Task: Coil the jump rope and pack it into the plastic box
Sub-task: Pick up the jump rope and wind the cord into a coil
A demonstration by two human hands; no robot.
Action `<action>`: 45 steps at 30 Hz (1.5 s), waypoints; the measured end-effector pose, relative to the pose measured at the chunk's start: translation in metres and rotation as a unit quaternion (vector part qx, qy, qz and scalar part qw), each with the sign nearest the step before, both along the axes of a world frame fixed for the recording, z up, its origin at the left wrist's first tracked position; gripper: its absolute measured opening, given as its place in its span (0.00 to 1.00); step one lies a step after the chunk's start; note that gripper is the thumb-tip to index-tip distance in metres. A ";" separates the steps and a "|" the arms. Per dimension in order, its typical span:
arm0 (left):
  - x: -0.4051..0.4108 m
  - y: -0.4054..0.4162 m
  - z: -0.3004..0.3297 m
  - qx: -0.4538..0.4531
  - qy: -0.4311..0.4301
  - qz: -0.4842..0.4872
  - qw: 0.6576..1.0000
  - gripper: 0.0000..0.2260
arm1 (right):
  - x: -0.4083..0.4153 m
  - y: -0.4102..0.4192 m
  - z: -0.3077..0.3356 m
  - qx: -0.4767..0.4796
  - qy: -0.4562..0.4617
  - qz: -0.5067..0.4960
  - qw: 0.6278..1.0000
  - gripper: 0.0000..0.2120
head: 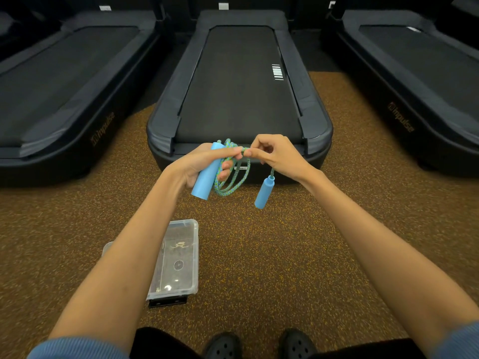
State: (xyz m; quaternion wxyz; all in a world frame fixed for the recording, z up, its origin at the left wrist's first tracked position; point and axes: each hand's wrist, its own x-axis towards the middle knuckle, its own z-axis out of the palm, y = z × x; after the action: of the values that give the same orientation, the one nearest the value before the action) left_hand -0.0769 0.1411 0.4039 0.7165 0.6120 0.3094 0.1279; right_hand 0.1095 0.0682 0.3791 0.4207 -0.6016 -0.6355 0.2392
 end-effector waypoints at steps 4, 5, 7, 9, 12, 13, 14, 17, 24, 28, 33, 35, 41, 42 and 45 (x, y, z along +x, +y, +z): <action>-0.002 0.002 0.003 -0.006 -0.008 0.011 1.000 0.08 | 0.005 -0.001 -0.008 0.011 0.006 -0.003 1.000 0.08; -0.002 0.003 0.003 -0.009 -0.010 0.011 1.000 0.08 | 0.006 0.000 -0.009 0.013 0.011 -0.006 1.000 0.07; -0.003 0.004 0.003 -0.013 -0.012 0.010 1.000 0.08 | 0.007 0.001 -0.013 0.016 0.026 -0.009 0.999 0.05; -0.004 0.004 0.005 -0.017 -0.013 0.005 1.000 0.08 | 0.008 0.001 -0.016 0.020 0.041 -0.011 0.999 0.04; -0.004 0.003 0.008 -0.025 -0.017 -0.009 1.000 0.08 | 0.011 0.002 -0.021 0.020 0.053 -0.021 0.998 0.04; -0.004 0.003 0.009 -0.026 -0.019 -0.015 0.999 0.08 | 0.011 0.002 -0.022 0.018 0.058 -0.024 0.998 0.04; -0.005 0.002 0.010 -0.028 -0.021 -0.019 0.999 0.07 | 0.012 0.002 -0.024 0.017 0.060 -0.029 0.998 0.04; -0.006 0.002 0.013 -0.035 -0.035 -0.033 0.998 0.07 | 0.015 0.002 -0.028 0.014 0.044 -0.050 0.998 0.06; -0.007 0.000 0.018 -0.068 -0.088 -0.033 0.993 0.10 | 0.019 0.003 -0.040 -0.001 0.022 -0.064 0.998 0.10; -0.008 0.003 0.019 -0.120 -0.166 -0.022 0.979 0.11 | 0.016 0.002 -0.044 -0.003 0.016 -0.071 0.997 0.10; -0.009 0.011 0.016 -0.155 -0.246 0.000 0.957 0.18 | 0.015 0.000 -0.053 -0.038 0.018 -0.063 0.997 0.10; -0.008 0.012 0.015 -0.158 -0.259 0.018 0.953 0.18 | 0.014 0.000 -0.054 -0.057 0.014 -0.052 0.997 0.11; 0.000 0.008 0.019 -0.145 -0.273 0.123 0.943 0.12 | 0.004 0.001 -0.047 -0.112 -0.021 -0.004 0.993 0.19; 0.002 0.006 0.021 -0.148 -0.275 0.133 0.941 0.12 | 0.001 0.000 -0.043 -0.127 -0.035 0.011 0.991 0.19; 0.006 0.003 0.025 -0.159 -0.284 0.159 0.932 0.11 | -0.007 0.000 -0.031 -0.195 -0.068 0.070 0.976 0.13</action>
State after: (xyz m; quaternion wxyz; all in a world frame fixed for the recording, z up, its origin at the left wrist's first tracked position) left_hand -0.0704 0.1442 0.4288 0.8326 0.3710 0.2028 0.3578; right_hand 0.1029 0.0684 0.3482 0.2335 -0.6408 -0.6443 0.3461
